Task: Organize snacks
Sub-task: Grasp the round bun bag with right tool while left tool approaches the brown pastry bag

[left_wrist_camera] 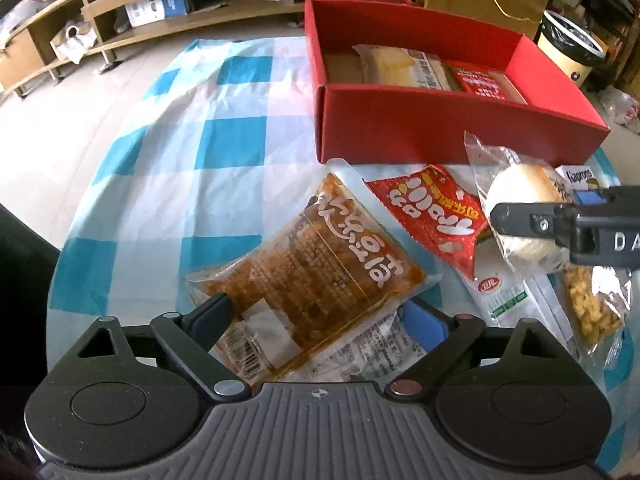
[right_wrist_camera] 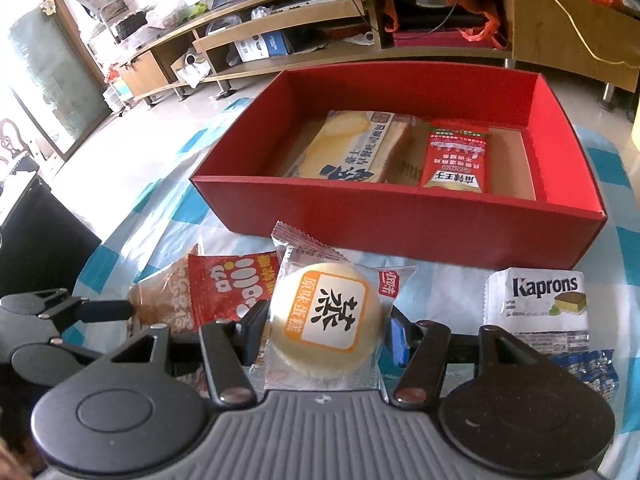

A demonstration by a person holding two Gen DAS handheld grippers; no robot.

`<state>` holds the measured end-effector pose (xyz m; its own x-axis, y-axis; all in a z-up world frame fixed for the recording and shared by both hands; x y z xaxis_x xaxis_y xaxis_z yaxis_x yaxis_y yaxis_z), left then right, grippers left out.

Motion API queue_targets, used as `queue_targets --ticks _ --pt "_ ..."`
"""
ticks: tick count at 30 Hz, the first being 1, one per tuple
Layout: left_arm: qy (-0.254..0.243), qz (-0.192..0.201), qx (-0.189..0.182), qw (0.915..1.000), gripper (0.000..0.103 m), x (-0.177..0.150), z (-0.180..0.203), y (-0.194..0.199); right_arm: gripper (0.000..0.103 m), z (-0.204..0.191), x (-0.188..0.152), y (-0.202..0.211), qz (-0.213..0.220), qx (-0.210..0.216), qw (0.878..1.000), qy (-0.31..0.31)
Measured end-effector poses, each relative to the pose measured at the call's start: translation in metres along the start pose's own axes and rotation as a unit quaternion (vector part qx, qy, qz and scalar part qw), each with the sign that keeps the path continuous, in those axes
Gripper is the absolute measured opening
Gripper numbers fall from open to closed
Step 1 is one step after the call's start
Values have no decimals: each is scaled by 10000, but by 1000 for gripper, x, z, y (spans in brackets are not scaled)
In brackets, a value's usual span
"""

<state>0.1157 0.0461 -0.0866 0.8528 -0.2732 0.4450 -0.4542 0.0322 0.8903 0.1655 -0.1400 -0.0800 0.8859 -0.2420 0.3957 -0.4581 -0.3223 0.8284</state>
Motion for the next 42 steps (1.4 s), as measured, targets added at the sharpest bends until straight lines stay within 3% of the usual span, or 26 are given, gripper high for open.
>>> queue_targets --ticks 6,10,14,19,24,26,28,31,35,37,42 --pt "-537 109 -58 9985 96 12 -2 4 55 2 0 1 32 90 9999 -32" --pt "-1274 39 -89 9918 97 19 8 -5 55 2 0 1 17 182 9998 -50" --pt "-1573 108 -146 9874 98 22 12 -10 55 4 -3 -1 -35 287 9995 -98" --pt "-1220 60 -183 9923 92 18 10 -8 55 8 -1 -6 -77 417 9989 -223" --pt "-710 -152 -355 9967 69 7 15 4 55 14 -1 -6 -100 496 9981 -340" --pt "-522 -461 -653 9954 69 -4 21 1 55 15 -1 -6 -102 510 9980 -356" --pt "-624 -502 -705 9943 69 -9 27 4 55 15 -2 -6 -99 519 9980 -354" --pt "-836 -181 -401 9955 83 -1 24 13 55 16 -3 -4 -93 545 9978 -357" --pt "-863 199 -184 9959 85 17 11 23 55 17 -2 -1 -84 579 9977 -348" --pt "-1462 322 -96 9887 88 30 11 23 55 17 -3 -1 -85 584 9976 -360" --pt "-3054 -125 -122 9521 87 34 22 -5 55 19 -3 -3 -143 602 9975 -354"
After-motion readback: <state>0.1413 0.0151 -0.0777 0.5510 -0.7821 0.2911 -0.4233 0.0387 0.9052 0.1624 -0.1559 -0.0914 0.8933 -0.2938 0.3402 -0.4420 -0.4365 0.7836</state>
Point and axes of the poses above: each gripper's, at about its wrist camera, not at the fingertips, and y roughly against the way its jaws point, z to its right, x to its top, the point moved 4 cm from there along -y, roughly the way its jaws point, and after that the axes turned 10 degrees about -y, right-handed, at the moved point
